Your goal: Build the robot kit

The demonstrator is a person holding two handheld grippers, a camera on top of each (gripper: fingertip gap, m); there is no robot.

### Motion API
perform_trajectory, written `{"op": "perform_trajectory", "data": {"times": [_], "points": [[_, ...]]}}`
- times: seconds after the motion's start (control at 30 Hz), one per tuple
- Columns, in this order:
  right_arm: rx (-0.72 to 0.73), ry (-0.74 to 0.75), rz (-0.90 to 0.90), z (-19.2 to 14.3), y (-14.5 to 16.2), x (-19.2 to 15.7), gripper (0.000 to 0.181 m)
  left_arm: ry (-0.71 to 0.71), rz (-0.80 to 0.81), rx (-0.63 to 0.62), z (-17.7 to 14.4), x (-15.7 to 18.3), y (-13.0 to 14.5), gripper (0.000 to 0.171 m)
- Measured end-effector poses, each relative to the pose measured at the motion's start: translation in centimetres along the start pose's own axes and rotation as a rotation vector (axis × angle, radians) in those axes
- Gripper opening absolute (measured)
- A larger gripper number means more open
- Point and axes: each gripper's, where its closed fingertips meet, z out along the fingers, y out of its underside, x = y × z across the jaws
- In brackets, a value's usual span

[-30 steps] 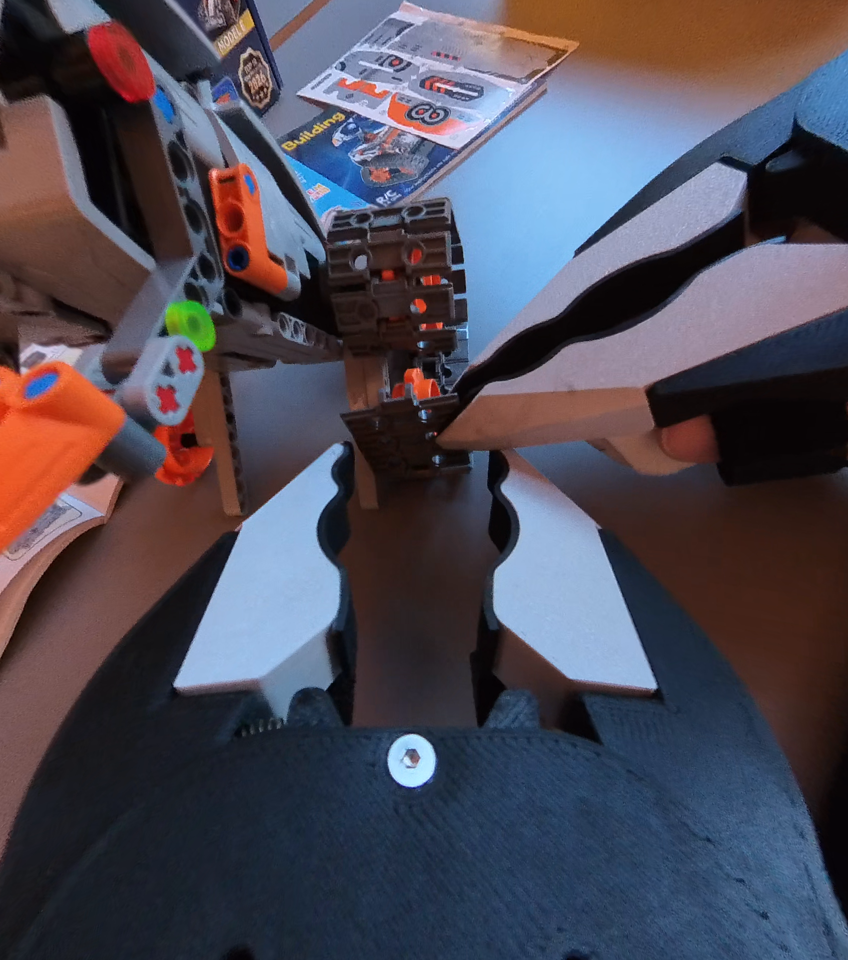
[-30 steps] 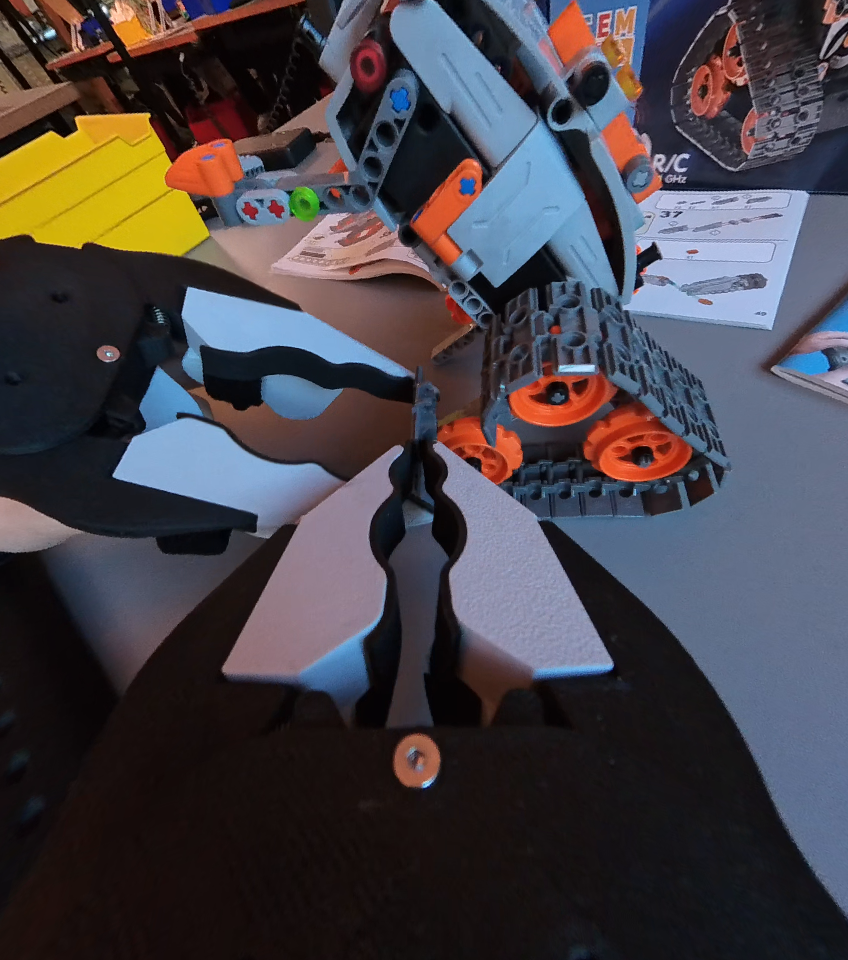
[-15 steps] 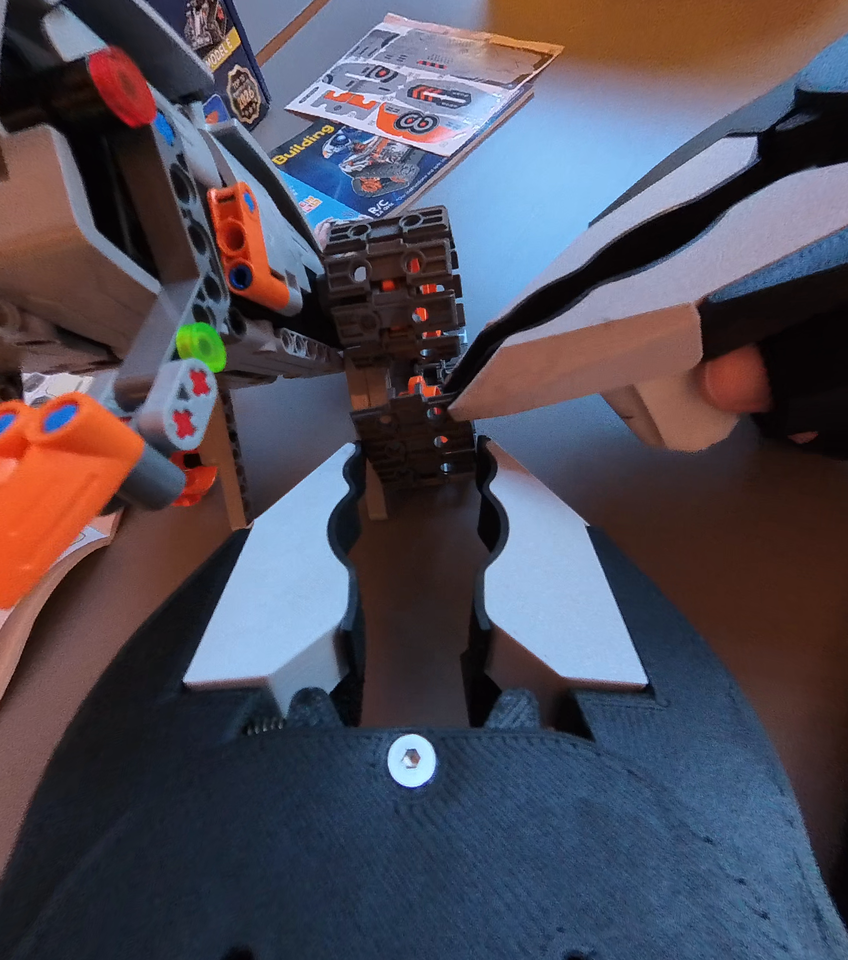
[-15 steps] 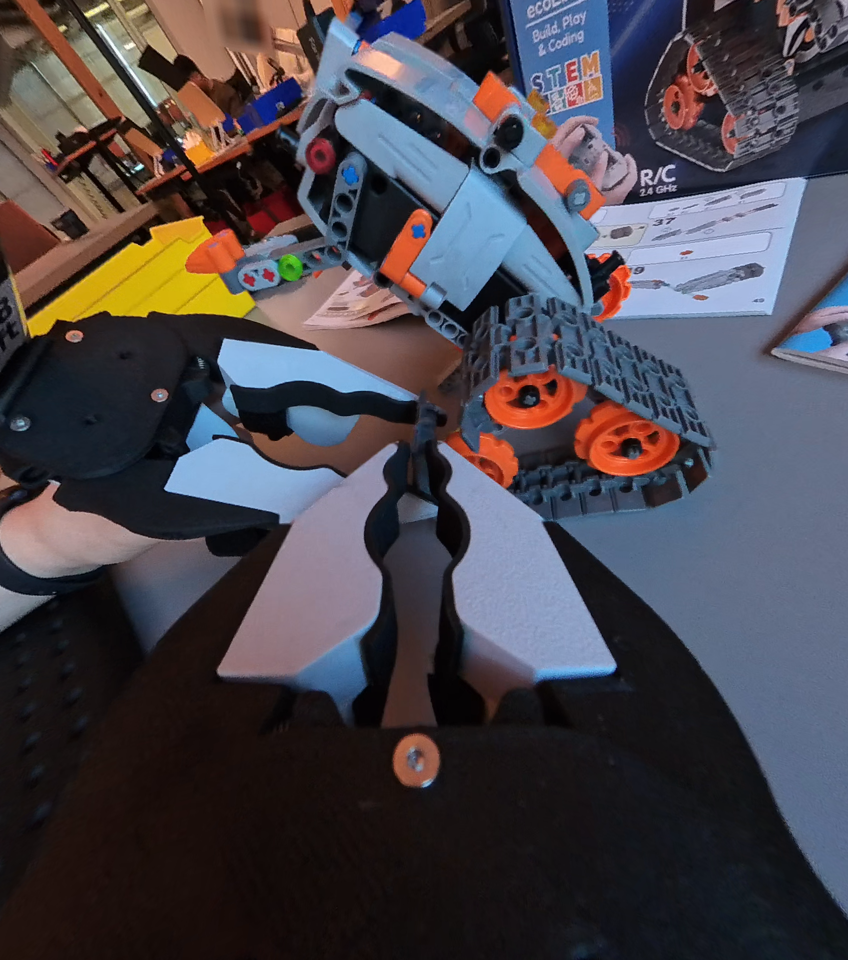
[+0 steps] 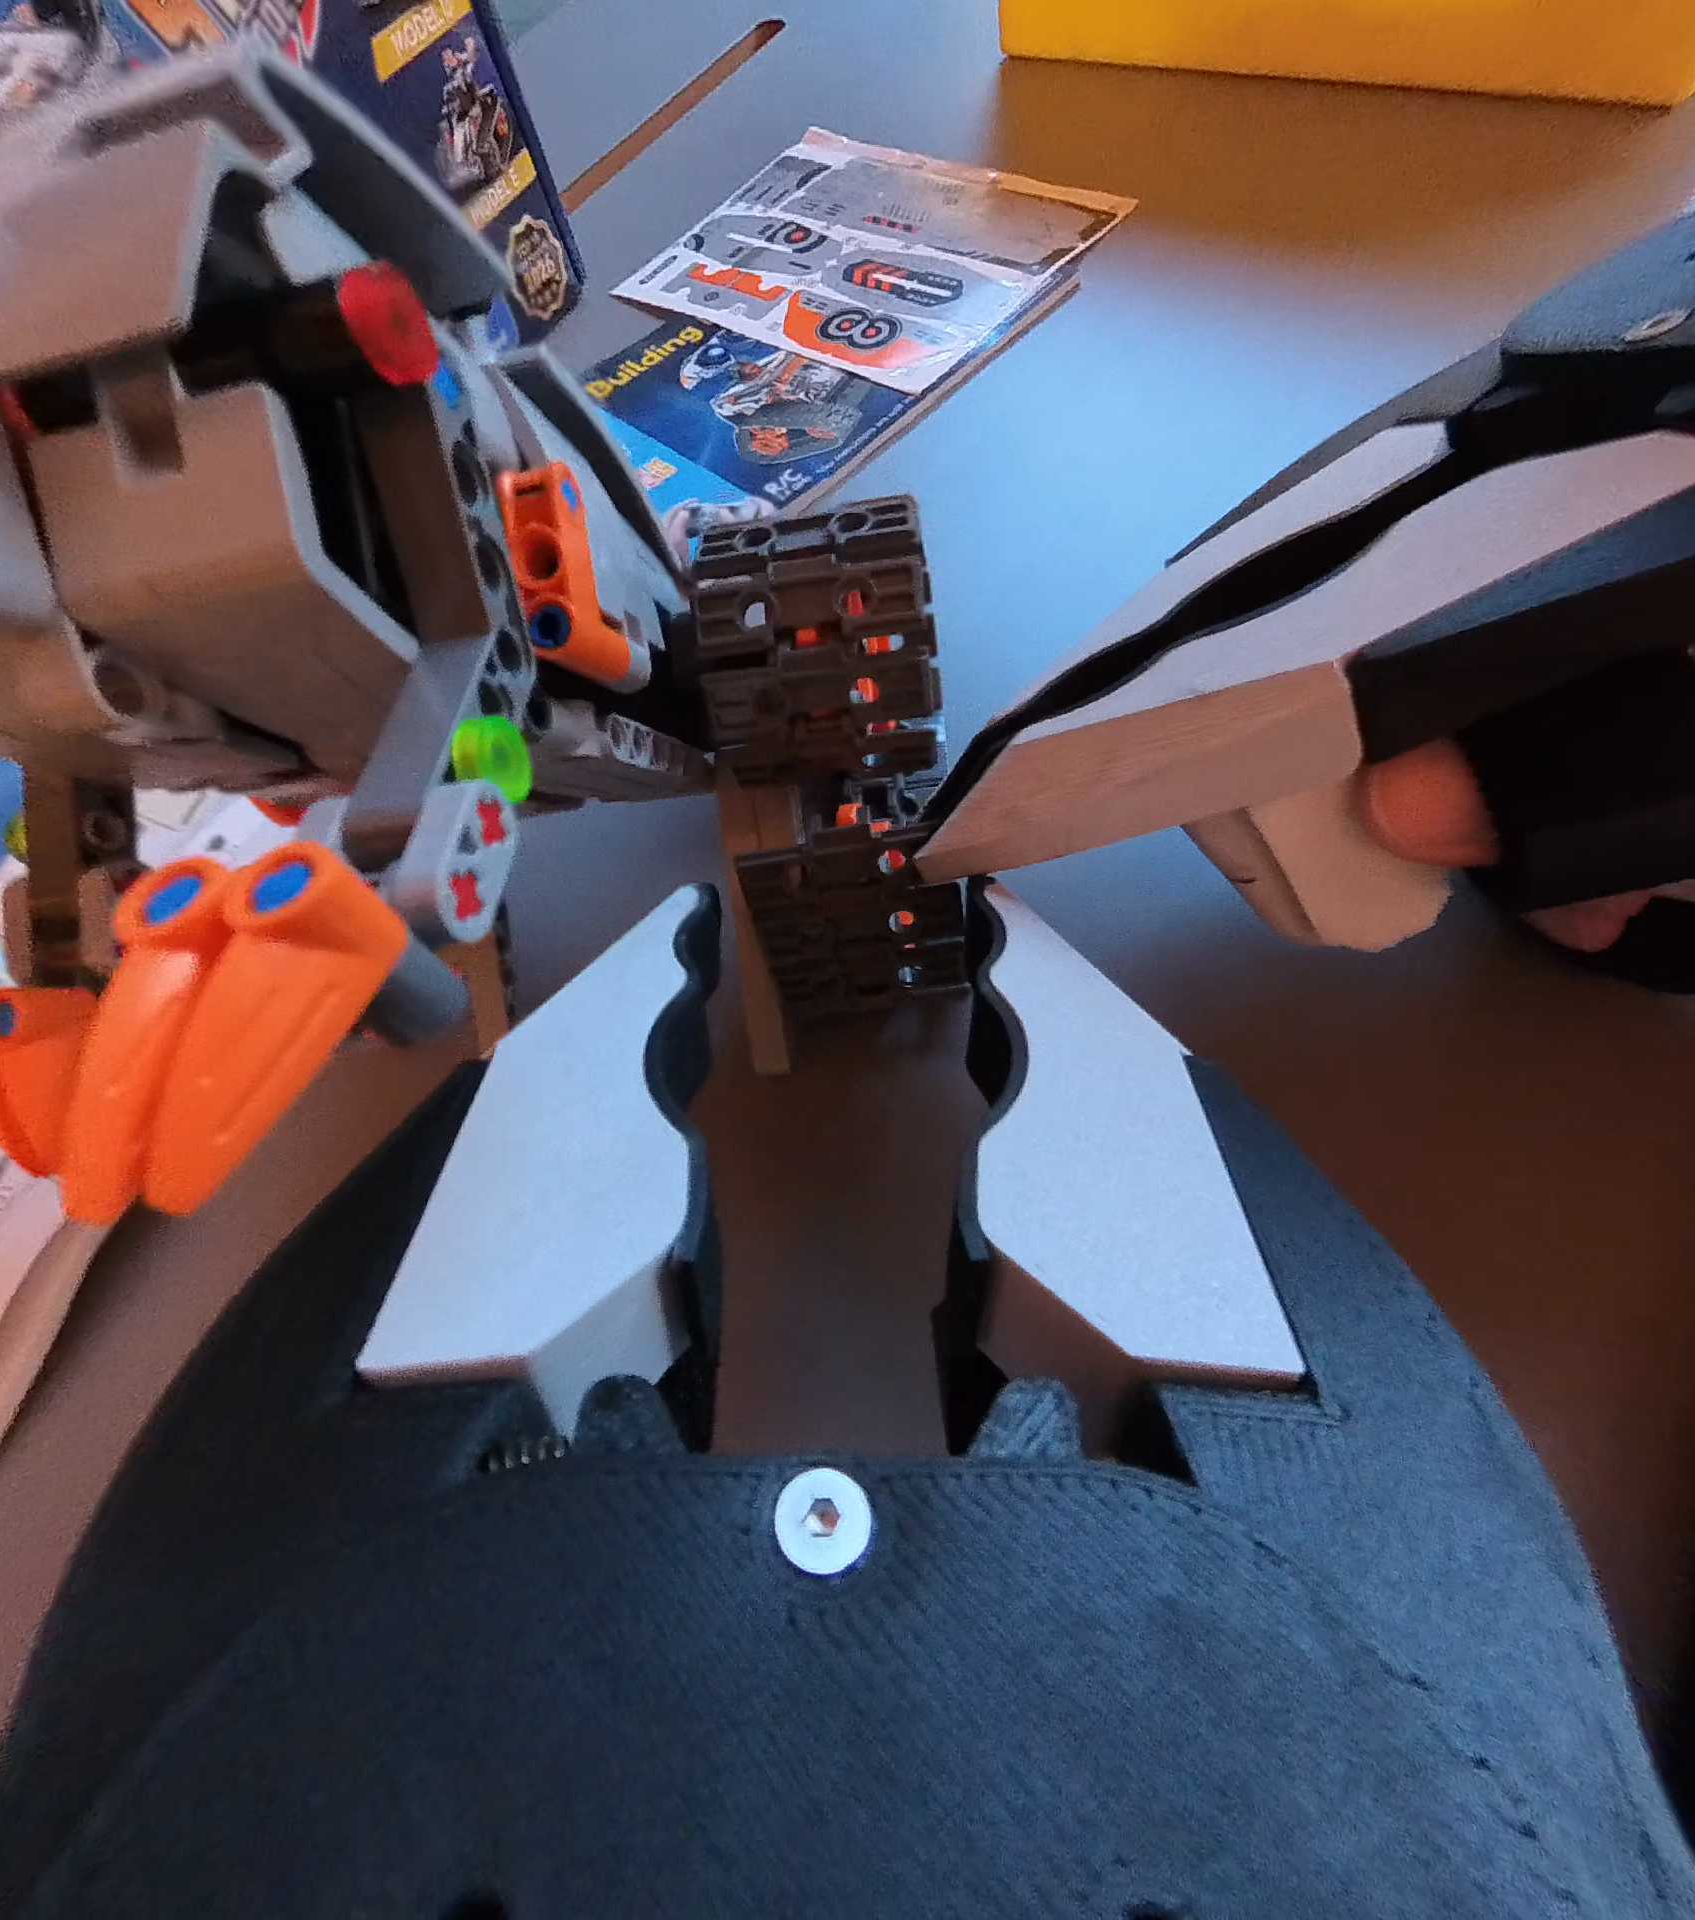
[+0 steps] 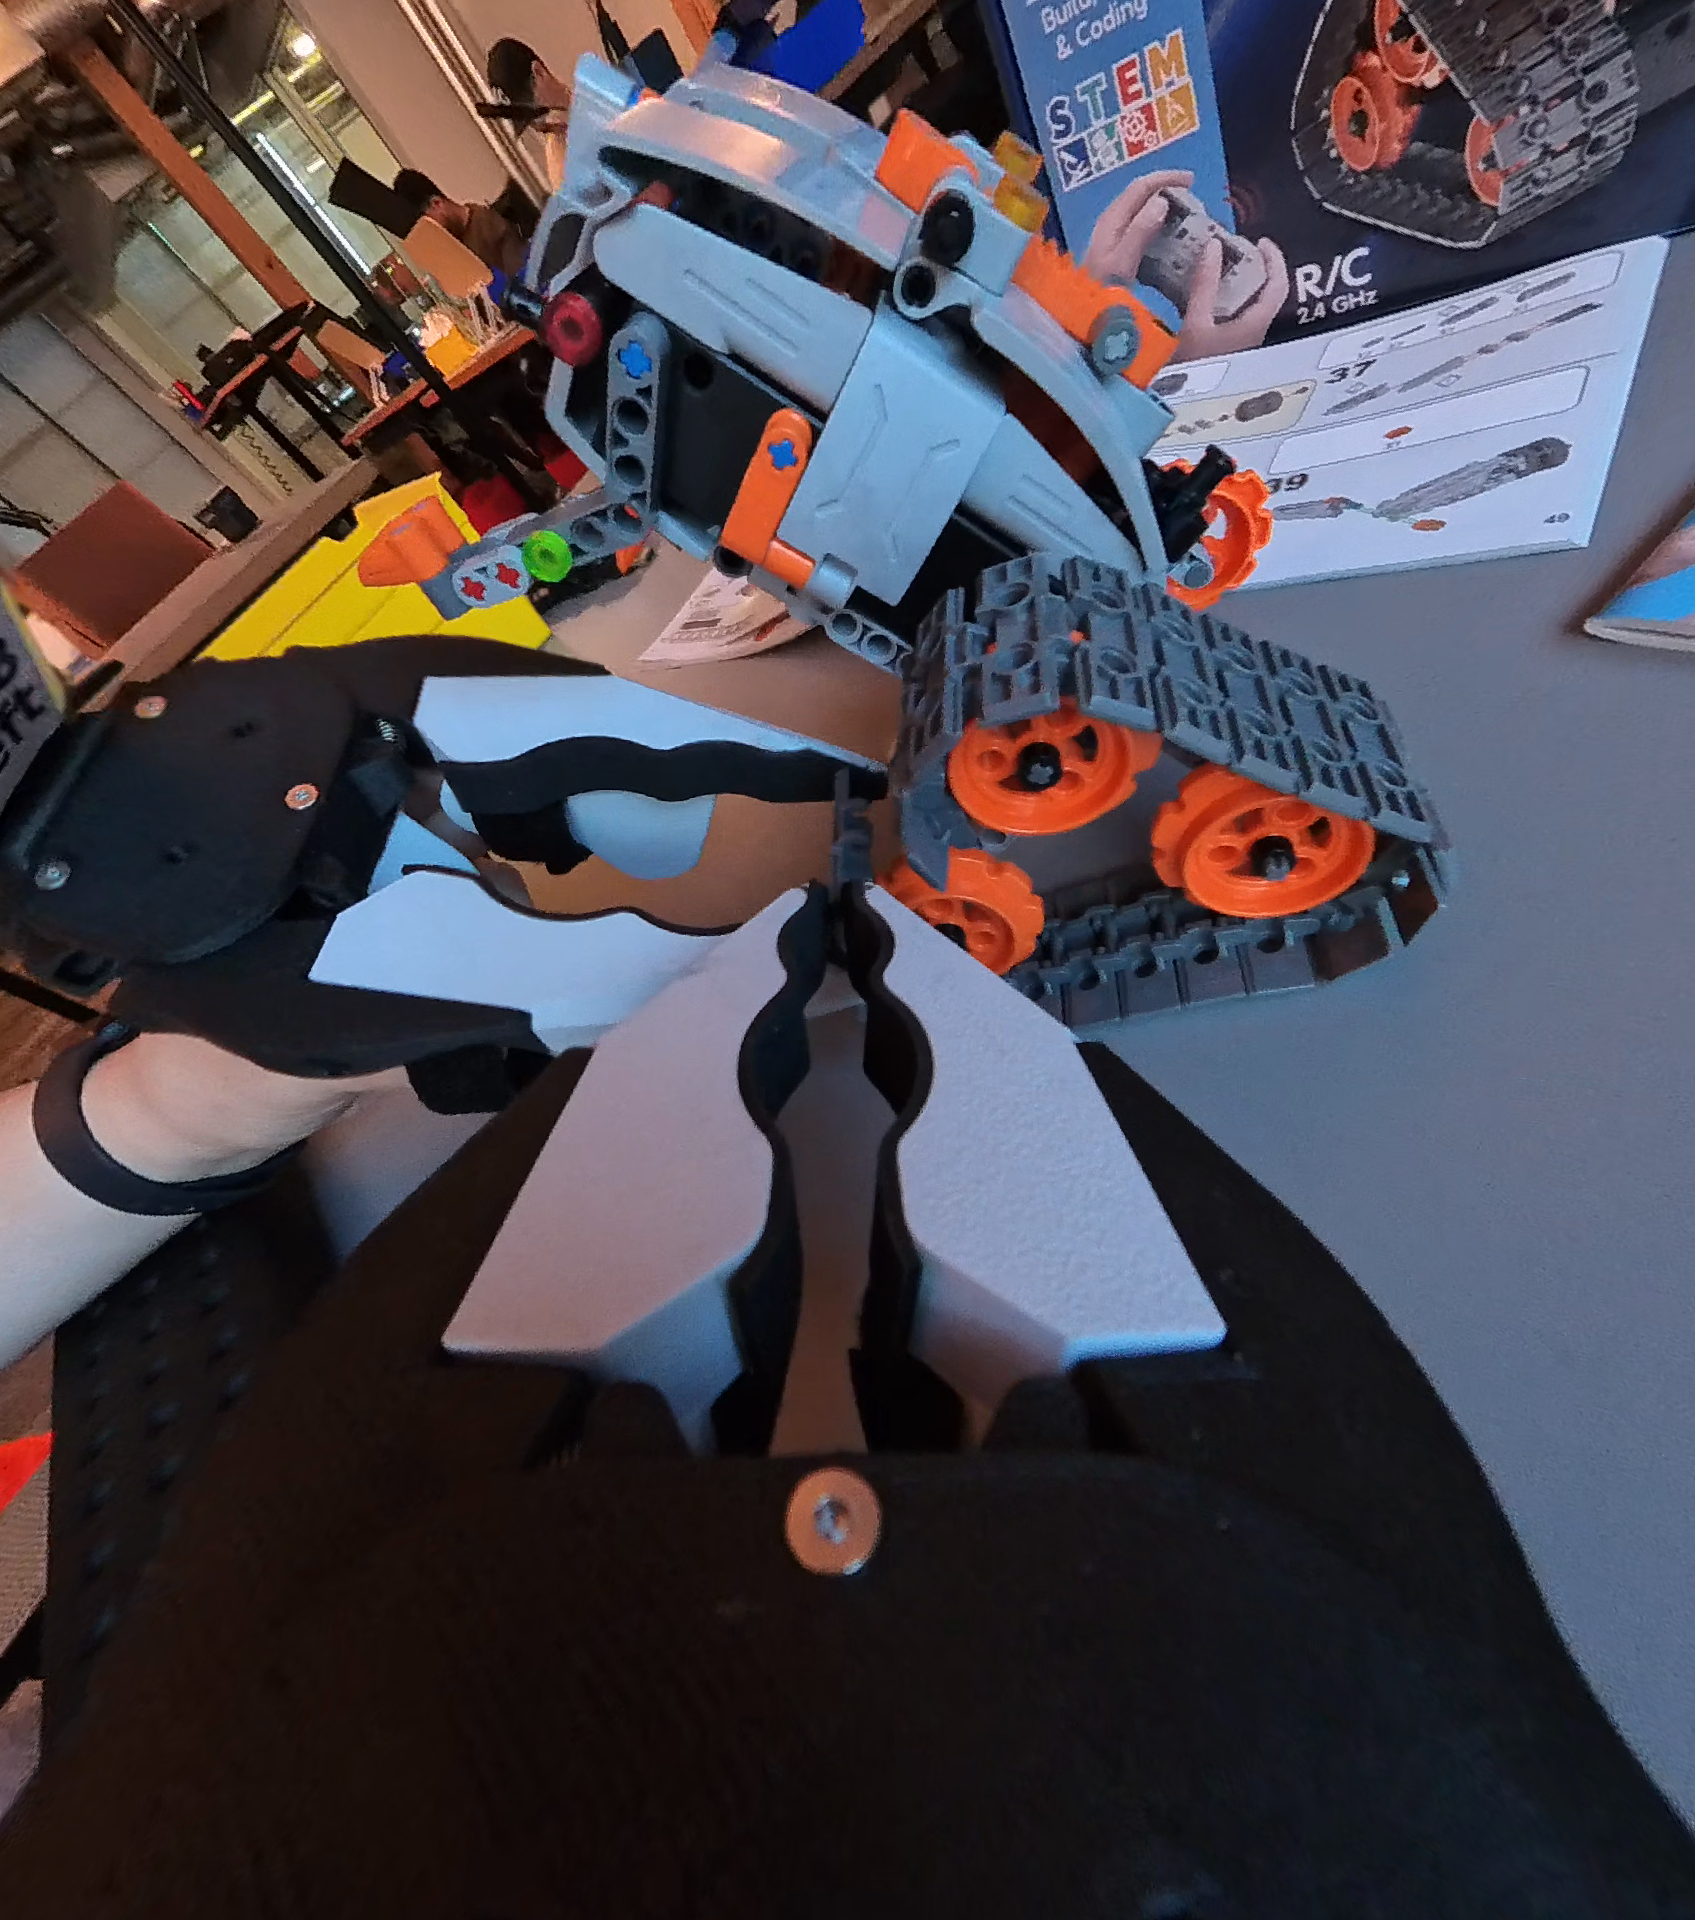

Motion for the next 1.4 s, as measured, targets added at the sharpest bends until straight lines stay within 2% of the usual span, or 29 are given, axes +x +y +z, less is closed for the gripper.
{"op": "perform_trajectory", "data": {"times": [0.2, 0.3, 0.43, 0.53, 0.6, 0.73, 0.87, 0.93, 1.07, 1.27, 1.4], "points": [[0.015, -0.025, 0.032, -0.3, 0.0, -0.1, 0.002, 0.004, 0.044, -0.005, 0.1, 0.4, -0.2, 0.04], [0.045, -0.037, 0.023, -0.9, -0.5, -0.5, 0.011, 0.023, 0.016, -0.002, 0.1, 0.3, -0.1, 0.04], [0.131, 0.142, -0.122, -3.0, -2.8, 1.8, 0.014, 0.022, 0.012, -0.003, 0.1, 0.3, -0.1, 0.04], [0.061, 0.197, -0.233, -2.5, -2.6, 2.4, 0.023, 0.013, 0.019, -0.005, 0.2, 0.3, -0.1, 0.04], [0.018, 0.182, -0.242, -1.6, -2.0, 2.0, 0.024, 0.01, 0.016, -0.007, 0.2, 0.3, -0.2, 0.04], [-0.025, 0.211, -0.287, -0.7, -1.5, 1.9, 0.023, 0.01, 0.002, -0.007, 0.2, 0.2, -0.1, 0.04], [-0.052, 0.249, -0.354, -0.4, -1.4, 1.9, 0.013, 0.01, -0.002, -0.006, 0.2, 0.2, -0.2, 0.039], [-0.069, 0.237, -0.347, -0.1, -1.2, 1.8, 0.003, 0.008, -0.003, -0.005, 0.2, 0.2, -0.2, 0.039], [-0.06, 0.207, -0.28, -0.2, -1.3, 1.7, 0.001, 0.004, -0.006, 0.006, 0.2, 0.2, -0.2, 0.039], [-0.052, 0.061, -0.092, -0.2, -1.1, 1.2, 0.001, -0.008, -0.017, 0.04, 0.3, 0.3, -0.3, 0.039], [-0.05, 0.008, -0.027, -0.2, -1.0, 1.0, 0.001, -0.011, -0.025, 0.057, 0.4, 0.4, -0.4, 0.039]]}}
